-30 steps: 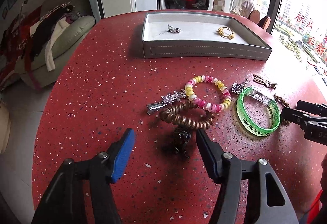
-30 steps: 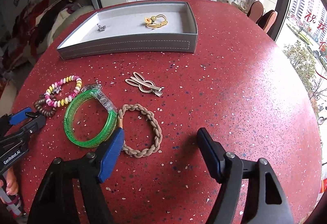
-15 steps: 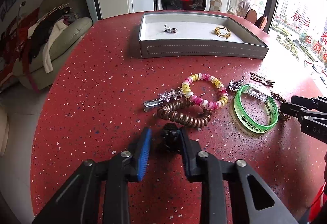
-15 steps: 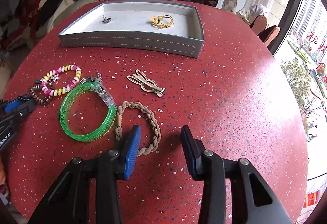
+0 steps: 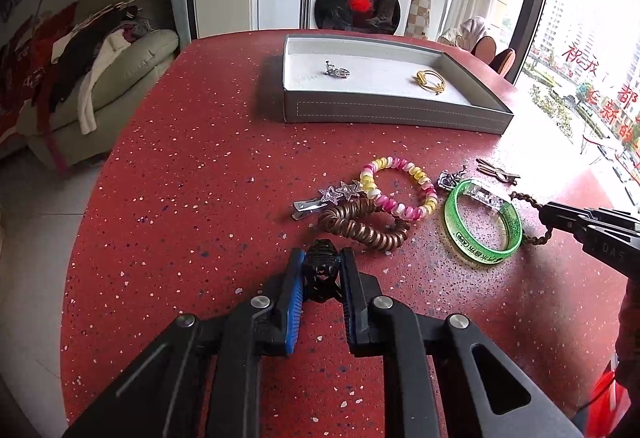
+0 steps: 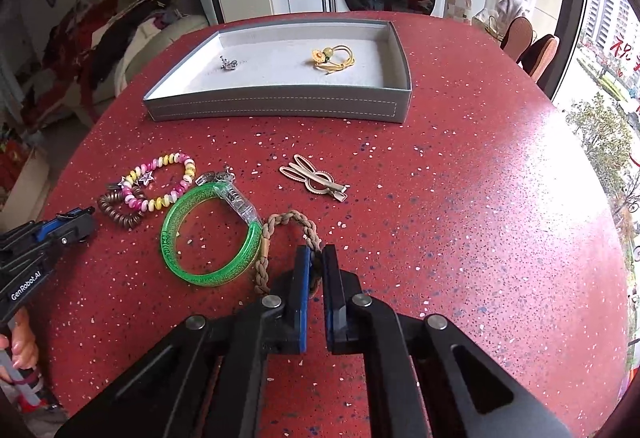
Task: Organize jewelry
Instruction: 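Carry the claw clip into the tray with left tool while right carries bracelet, open both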
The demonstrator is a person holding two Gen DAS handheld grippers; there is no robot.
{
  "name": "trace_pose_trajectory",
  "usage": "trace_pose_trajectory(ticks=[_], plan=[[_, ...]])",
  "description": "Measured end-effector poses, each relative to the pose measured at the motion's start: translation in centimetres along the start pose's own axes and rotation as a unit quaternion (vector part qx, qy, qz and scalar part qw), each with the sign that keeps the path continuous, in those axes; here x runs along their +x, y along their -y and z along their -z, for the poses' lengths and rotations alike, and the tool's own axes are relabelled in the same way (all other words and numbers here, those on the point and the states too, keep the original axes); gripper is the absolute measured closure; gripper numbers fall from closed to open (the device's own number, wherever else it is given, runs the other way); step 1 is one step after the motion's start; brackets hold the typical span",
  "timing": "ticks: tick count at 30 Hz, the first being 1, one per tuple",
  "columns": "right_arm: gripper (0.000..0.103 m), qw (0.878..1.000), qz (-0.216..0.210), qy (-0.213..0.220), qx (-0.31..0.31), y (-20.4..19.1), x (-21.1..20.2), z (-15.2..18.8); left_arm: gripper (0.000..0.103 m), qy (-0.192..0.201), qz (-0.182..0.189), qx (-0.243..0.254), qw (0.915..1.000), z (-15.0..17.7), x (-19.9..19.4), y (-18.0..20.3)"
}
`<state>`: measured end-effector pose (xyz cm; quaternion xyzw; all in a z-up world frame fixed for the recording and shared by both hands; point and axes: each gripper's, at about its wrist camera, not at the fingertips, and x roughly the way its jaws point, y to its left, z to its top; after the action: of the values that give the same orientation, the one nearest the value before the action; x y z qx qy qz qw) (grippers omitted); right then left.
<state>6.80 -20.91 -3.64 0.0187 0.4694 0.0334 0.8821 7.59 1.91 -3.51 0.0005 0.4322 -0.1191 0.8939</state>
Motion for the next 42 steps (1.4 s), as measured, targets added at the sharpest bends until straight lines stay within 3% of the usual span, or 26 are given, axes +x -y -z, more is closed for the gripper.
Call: trace_pose_trajectory(ticks=[12,25,34,42], plan=[[0.097,0.999,-0.033,0.031,0.026,1.0,-1.7,-2.6,0.067,0.019,0.019,-0.016,0.9995,-2.7,-2.1,-0.5],[0.097,0.995,-0.064,0.069,0.025,1.4,-2.0,-10.2,0.067,0.060,0.027,0.015,0.9977,-10.4,-2.5,0.8],[0.097,0.994,-0.076,0.072,0.027,2.1,0.8,-16.4,0.067,0.052,0.032,0.020,0.9979,-17.3,0.8,2.1],[0.097,0.994,-0.071,0.057,0.057,4.0,5.2,-20.7,0.067,0.027,0.023,0.009,0.9993,-22.6,6.3,3.3]])
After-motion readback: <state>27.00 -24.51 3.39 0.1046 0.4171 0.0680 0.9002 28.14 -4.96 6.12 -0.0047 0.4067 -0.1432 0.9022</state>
